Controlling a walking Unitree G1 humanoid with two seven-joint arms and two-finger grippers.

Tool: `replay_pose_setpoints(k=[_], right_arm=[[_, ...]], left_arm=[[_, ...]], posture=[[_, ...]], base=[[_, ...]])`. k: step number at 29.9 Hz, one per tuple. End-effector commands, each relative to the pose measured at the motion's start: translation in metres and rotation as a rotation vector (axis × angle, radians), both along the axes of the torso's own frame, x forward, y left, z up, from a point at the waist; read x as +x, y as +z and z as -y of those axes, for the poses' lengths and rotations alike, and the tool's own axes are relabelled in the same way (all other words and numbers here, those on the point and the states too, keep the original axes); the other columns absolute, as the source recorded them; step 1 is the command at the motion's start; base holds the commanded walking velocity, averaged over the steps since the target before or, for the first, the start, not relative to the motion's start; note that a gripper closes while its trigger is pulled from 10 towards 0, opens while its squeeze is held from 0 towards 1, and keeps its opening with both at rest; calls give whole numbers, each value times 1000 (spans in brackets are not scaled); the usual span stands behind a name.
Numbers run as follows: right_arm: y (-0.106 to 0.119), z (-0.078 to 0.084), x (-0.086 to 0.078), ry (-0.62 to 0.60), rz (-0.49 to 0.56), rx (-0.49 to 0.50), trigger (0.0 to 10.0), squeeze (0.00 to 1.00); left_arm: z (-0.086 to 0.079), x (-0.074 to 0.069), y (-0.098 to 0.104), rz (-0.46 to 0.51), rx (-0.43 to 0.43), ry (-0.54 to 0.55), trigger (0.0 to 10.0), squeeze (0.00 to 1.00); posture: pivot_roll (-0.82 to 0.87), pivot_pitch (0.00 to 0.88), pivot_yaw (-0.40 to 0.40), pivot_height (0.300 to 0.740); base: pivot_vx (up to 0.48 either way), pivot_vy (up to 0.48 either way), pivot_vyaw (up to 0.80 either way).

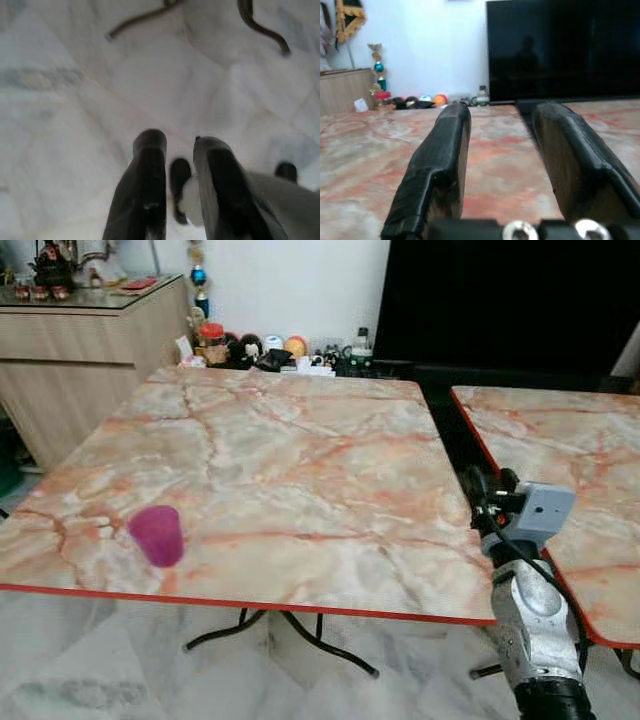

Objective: Setting the table

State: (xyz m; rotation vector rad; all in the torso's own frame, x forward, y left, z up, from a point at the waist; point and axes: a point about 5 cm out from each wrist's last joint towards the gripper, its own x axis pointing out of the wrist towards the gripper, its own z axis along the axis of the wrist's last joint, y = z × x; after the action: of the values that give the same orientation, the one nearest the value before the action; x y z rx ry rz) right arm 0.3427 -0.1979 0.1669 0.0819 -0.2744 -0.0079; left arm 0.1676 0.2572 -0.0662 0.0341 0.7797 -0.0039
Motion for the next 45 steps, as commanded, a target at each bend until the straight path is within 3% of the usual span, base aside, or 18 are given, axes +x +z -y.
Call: replay_pose_setpoints(k=[1, 30, 45], right_arm=[[8, -7, 3, 23, 30, -3, 10000, 0], [4, -13, 2, 45, 17, 14, 10000, 0], [1, -14, 0, 43, -1, 21, 10000, 0]], left_arm=[[-5, -7, -2, -26, 4, 9, 10000, 0], [-6, -8, -2, -23, 5, 19, 10000, 0], [-7, -10, -2, -16, 10, 16, 10000, 0]], posture=[[112, 0, -31, 740], [121, 41, -31, 740], [120, 49, -32, 740]], base=[[0, 480, 0], [0, 479, 0], [0, 41, 0]])
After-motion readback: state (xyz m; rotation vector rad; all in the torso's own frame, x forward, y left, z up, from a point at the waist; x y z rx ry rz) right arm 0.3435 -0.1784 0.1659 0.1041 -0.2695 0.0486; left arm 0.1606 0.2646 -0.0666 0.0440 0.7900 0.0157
